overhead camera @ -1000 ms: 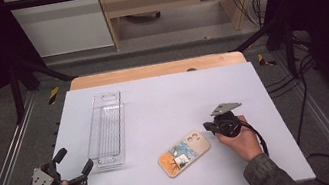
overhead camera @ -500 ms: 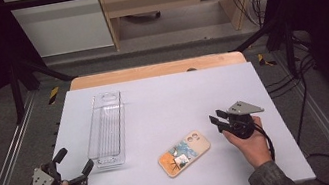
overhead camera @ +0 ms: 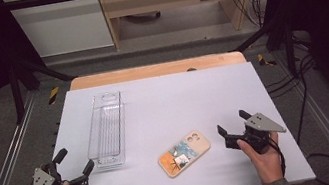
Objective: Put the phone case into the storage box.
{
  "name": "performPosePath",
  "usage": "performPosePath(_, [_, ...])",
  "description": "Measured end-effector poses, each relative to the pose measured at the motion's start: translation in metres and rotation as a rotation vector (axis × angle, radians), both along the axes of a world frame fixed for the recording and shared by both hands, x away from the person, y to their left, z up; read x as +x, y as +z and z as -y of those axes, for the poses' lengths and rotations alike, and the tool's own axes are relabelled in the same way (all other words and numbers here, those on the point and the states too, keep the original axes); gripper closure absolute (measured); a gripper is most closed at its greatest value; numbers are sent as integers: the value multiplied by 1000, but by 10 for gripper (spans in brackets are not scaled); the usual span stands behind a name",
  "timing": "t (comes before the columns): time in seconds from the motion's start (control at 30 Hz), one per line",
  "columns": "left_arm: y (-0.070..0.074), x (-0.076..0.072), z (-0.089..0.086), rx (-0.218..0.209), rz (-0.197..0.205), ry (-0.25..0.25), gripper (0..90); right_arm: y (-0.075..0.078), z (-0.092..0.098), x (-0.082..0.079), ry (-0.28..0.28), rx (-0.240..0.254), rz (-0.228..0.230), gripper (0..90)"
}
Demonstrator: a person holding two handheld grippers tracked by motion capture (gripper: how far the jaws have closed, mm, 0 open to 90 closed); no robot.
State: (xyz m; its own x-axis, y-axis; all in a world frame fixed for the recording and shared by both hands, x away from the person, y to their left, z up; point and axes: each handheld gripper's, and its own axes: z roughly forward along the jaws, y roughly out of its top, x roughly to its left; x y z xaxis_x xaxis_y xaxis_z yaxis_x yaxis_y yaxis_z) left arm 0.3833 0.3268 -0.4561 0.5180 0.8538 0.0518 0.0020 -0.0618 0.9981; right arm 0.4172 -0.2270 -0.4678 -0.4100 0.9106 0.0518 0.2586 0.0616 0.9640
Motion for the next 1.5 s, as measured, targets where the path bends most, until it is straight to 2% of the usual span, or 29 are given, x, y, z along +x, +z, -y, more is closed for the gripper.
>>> performPosePath(0.13, [2, -3, 2, -5, 1, -7, 10, -3, 2, -6, 14, 15, 23, 66])
performPosePath(0.2, [4, -6, 5, -1, 1, -10, 10, -1, 1, -10, 15, -21, 47, 69])
performPosePath(0.4, [11, -12, 12, 31, -4, -30, 9, -6, 4, -11, 22, -14, 52, 80])
performPosePath(0.5, [17, -13, 21, 42, -15, -50, 9, -8, 3, -12, 25, -21, 59, 81])
performPosePath(0.57, [24, -13, 36, 81, -35, -87, 9, -8, 2, -12, 31, -17, 64, 81])
performPosePath(0.6, [24, -13, 36, 81, -35, -87, 9, -9, 2, -12, 31, -11, 65, 81])
performPosePath(0.67, [28, -12, 49, 104, -49, -118, 9, -9, 3, -13, 31, -8, 66, 77])
performPosePath(0.7, [32, -9, 62, 118, -70, -153, 9, -9, 4, -14, 30, 4, 65, 77])
performPosePath(0.77, [33, -8, 67, 128, -71, -163, 10, -11, 4, -13, 34, 8, 66, 77])
performPosePath(0.8, [37, -4, 82, 143, -90, -207, 10, -11, 4, -13, 35, 2, 64, 77])
performPosePath(0.83, [39, -1, 89, 154, -99, -225, 9, -11, 4, -13, 37, 1, 64, 76])
performPosePath(0.9, [39, 1, 94, 157, -109, -236, 10, -11, 3, -13, 40, 3, 63, 75])
performPosePath(0.93, [40, 7, 106, 168, -138, -258, 11, -10, 2, -13, 41, -4, 67, 74])
performPosePath(0.97, [40, 7, 106, 168, -138, -258, 12, -10, 2, -13, 41, -4, 67, 74])
performPosePath(1.0, [40, 13, 118, 192, -172, -279, 13, -10, 2, -13, 45, -15, 70, 71])
performPosePath(1.07, [40, 15, 121, 196, -184, -285, 14, -10, 2, -14, 47, -18, 69, 70])
performPosePath(1.1, [40, 22, 130, 204, -226, -307, 15, -10, 1, -14, 49, -17, 67, 69])
performPosePath(1.2, [41, 28, 138, 209, -250, -314, 19, -11, 1, -13, 52, -18, 61, 65])
performPosePath(1.23, [41, 32, 145, 228, -275, -321, 19, -11, 0, -13, 53, -19, 61, 65])
performPosePath(1.3, [40, 34, 149, 245, -285, -322, 19, -11, 0, -13, 52, -20, 61, 65])
performPosePath(1.33, [38, 38, 157, 262, -309, -326, 21, -11, 0, -13, 51, -21, 64, 65])
performPosePath(1.43, [34, 41, 166, 284, -329, -345, 22, -11, 0, -13, 51, -22, 64, 64])
performPosePath(1.5, [28, 46, 177, 321, -352, -362, 22, -12, 0, -12, 50, -25, 63, 63])
